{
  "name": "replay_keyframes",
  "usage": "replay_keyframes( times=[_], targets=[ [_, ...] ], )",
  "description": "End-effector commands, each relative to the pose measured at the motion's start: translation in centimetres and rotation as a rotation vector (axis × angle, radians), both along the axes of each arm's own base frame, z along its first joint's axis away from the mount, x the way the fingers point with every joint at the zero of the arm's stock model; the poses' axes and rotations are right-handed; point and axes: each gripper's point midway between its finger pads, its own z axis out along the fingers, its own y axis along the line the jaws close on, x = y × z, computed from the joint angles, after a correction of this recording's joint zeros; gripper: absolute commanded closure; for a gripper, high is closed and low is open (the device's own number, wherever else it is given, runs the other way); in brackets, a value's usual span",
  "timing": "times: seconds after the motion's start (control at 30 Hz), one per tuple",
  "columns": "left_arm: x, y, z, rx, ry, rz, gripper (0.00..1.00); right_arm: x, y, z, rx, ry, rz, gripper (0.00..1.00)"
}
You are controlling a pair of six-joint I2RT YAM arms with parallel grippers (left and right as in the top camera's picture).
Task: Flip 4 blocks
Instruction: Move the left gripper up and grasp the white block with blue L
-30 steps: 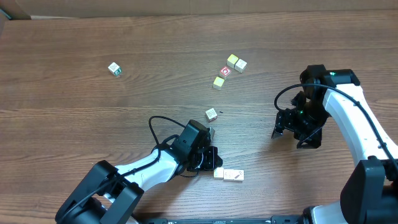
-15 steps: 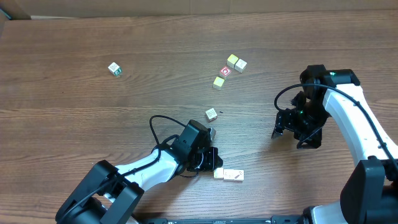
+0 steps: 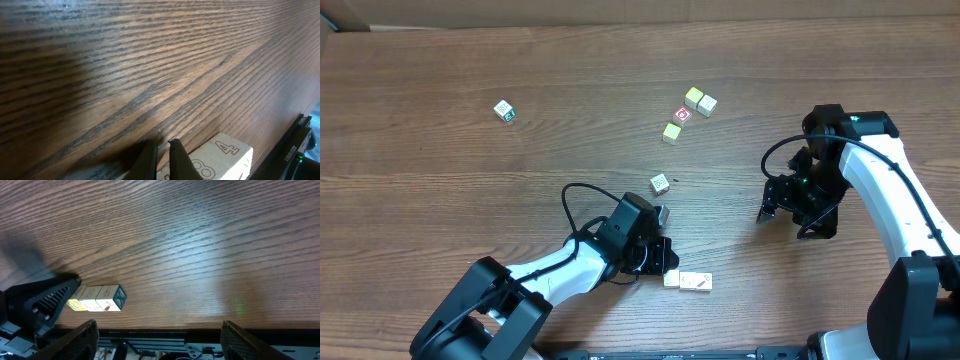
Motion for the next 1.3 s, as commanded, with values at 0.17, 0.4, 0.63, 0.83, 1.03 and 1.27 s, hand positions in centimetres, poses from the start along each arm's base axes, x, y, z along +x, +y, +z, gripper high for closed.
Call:
replay_keyframes(
  times=[0.17,0.4,0.63,0.83,1.03,1.27],
  targets=[
    [-0.4,-0.3,-0.1,-0.025,0.0,-0.034,0.96,0.3,0.2,0.2,0.007,-0.011,0.004,0.21],
    [-0.1,-0.7,0.3,-0.052,-0.015,-0.042,0.96,0.3,0.1,0.2,0.007,-0.011,0.004,0.21],
    [-0.2,-1.0,0.6,-0.073,-0.012,-0.053,0.96,0.3,0.2,0.2,0.007,-0.011,0.004,0.21],
    [-0.4,-1.2,0.7,-0.084,-0.004,-0.06,0.96,0.3,0.1,0.2,0.007,-0.011,0.004,0.21],
    [-0.6,-1.3,0.8,-0.094,0.005,-0.067,0.96,0.3,0.2,0.2,0.007,-0.011,0.004,0.21],
    [-1.1,-1.3,0.8,-0.098,0.027,-0.076,0.96,0.3,0.1,0.2,0.007,-0.011,0.004,0.21]
  ],
)
